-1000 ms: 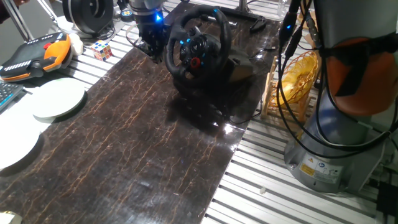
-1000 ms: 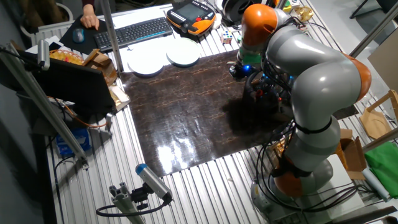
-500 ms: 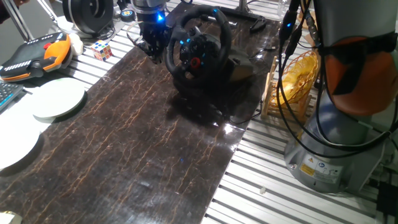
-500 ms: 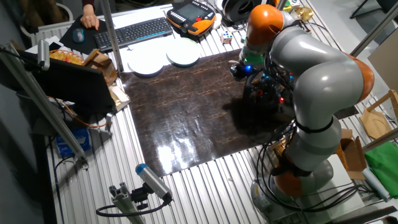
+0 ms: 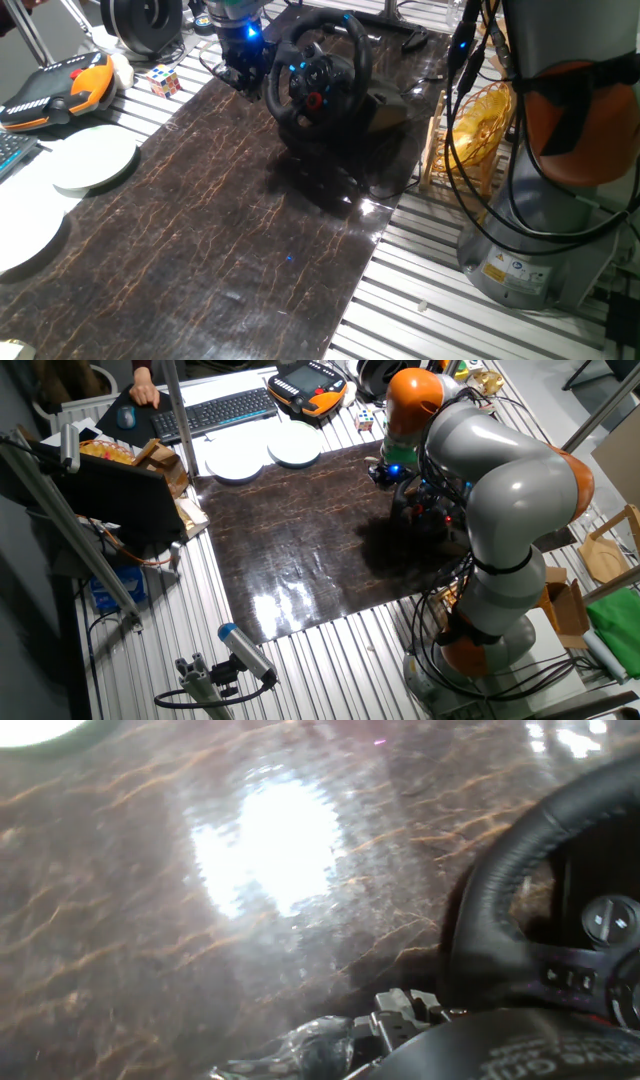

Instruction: Rotate the steering wheel 90 degrees counterclockwise

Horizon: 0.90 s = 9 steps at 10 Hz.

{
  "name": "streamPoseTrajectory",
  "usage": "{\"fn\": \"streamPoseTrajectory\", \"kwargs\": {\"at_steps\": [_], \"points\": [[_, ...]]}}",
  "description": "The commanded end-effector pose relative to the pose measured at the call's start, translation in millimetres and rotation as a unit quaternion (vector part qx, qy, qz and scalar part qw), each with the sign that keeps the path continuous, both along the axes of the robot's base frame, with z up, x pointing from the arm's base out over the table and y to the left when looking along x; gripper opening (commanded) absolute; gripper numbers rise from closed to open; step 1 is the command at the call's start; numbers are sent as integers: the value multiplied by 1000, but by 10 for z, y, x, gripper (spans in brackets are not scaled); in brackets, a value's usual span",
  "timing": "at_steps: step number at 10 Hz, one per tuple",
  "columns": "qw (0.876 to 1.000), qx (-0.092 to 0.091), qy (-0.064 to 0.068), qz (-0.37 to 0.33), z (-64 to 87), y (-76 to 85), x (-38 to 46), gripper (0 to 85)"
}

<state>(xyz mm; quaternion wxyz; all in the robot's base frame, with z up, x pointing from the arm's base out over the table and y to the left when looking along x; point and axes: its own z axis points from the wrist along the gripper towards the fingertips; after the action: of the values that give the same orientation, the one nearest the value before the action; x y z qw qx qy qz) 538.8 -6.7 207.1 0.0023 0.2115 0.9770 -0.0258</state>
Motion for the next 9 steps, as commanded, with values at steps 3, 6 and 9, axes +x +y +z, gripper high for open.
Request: {"fn": "streamPoseTrajectory", "kwargs": {"at_steps": [3,6,9], "points": [[995,-24,-5,-98,2,-3,2,7],[987,-43,-8,-156,-10,-22,9,7],[975,-71,-19,-208,-16,-68,10,7]]}}
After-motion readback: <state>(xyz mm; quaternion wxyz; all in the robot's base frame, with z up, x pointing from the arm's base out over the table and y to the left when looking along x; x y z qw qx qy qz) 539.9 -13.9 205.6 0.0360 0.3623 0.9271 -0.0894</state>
